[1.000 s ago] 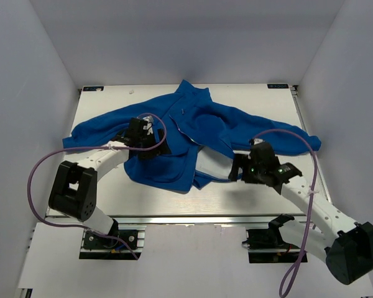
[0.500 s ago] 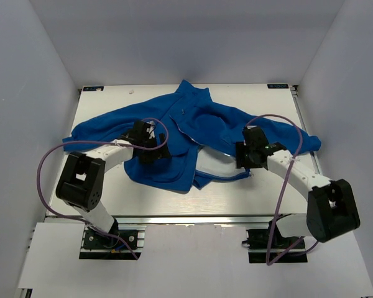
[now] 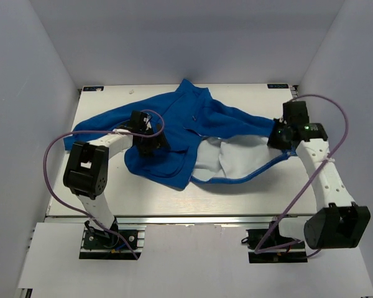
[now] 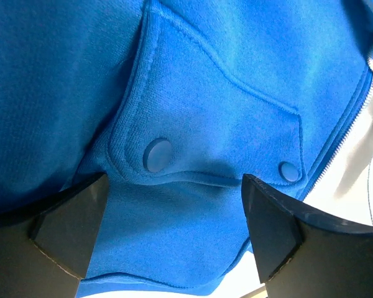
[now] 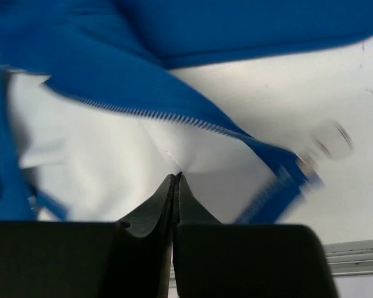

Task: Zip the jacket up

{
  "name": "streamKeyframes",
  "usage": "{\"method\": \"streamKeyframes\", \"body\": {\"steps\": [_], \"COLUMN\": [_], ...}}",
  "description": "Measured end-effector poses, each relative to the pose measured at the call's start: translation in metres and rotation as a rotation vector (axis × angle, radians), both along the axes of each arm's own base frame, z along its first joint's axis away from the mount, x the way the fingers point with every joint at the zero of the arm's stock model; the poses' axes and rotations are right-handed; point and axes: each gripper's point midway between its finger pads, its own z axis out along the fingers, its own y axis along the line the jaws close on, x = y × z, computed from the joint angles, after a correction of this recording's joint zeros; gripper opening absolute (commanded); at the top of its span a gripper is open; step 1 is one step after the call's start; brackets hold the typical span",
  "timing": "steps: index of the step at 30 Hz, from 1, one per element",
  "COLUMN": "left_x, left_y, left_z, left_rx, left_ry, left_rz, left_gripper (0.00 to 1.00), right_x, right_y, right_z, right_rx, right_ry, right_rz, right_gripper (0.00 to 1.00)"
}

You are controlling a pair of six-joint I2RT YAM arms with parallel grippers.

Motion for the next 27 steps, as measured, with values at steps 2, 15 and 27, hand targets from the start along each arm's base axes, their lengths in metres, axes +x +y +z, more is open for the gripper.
{"method": "streamKeyframes", "body": {"steps": [2, 15, 27], "left_x": [0.001, -0.038, -0.05], "left_y": [0.001, 0.019, 0.034], "left_z": [0.001, 0.024, 0.052], "left_rx": [0.006, 0.021, 0.067], "left_ry": [0.001, 0.031, -0.007], "left_rz": [0.004, 0.054, 0.083], "left_gripper": [0.98, 0.98, 0.98], "right_x": [0.0, -0.152, -0.069], "right_y": [0.012, 0.278, 0.293], "right_z": [0.028, -0.037, 0.035], "right_rx": [0.026, 0.345, 0.181], "right_ry": [-0.041, 0.362, -0.003], "right_rz": [0.04, 0.996, 0.923], "right_gripper": [0.0, 0.34, 0.65]}}
